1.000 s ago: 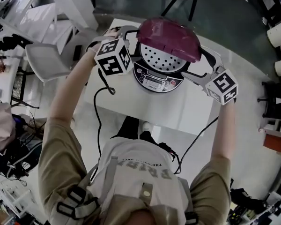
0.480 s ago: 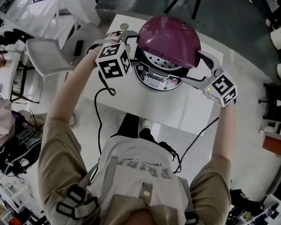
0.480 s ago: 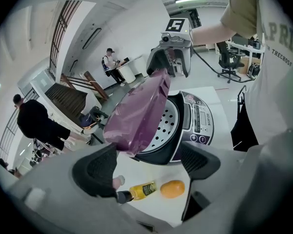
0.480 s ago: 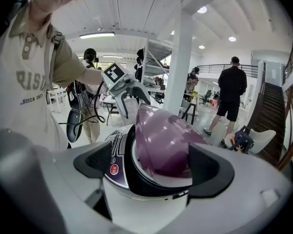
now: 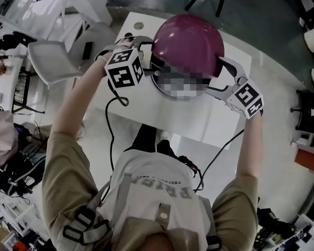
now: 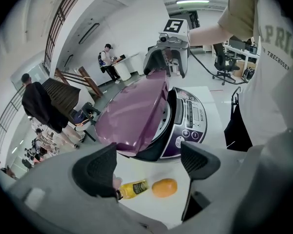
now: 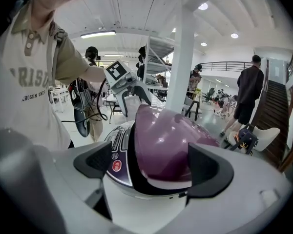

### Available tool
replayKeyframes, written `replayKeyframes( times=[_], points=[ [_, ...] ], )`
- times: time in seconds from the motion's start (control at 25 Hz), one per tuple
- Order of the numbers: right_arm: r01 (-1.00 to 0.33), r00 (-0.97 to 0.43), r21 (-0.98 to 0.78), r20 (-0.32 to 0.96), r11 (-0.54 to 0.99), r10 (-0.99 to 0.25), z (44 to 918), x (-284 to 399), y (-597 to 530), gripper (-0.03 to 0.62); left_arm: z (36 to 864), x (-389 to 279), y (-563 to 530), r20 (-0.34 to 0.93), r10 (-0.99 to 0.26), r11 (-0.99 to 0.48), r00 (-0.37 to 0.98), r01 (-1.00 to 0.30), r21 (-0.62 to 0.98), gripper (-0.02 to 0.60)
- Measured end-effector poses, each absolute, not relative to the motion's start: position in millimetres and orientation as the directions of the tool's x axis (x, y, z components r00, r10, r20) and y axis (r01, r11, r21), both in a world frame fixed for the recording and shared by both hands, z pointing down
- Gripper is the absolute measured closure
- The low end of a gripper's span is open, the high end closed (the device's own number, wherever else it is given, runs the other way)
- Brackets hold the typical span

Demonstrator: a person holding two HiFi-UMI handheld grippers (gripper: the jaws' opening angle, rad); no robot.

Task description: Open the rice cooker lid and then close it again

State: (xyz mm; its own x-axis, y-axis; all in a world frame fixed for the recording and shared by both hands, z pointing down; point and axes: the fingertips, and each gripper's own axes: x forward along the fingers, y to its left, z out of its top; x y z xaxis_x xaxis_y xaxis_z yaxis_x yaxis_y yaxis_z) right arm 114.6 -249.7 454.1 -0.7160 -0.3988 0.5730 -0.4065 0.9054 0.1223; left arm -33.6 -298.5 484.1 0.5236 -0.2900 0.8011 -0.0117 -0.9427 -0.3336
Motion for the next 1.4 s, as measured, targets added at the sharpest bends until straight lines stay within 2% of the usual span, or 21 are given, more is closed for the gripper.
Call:
replayKeyframes(
  times=[0.96,1.4],
  points=[
    [-0.385,-0.711,0.068,0.614,0.92,-0.343,482,114,-237,0.132,514,-37,-286,0.834,-0.207,-0.97,0.511,0.004,-0.243,0.16],
    [-0.339,-0.685,0.058,0.669,0.939,-0.288,492,115,-229,0.132,519,-37,-281,0.868,-0.106,-0.992,0.485,0.008,-0.126,0.17]
  ],
)
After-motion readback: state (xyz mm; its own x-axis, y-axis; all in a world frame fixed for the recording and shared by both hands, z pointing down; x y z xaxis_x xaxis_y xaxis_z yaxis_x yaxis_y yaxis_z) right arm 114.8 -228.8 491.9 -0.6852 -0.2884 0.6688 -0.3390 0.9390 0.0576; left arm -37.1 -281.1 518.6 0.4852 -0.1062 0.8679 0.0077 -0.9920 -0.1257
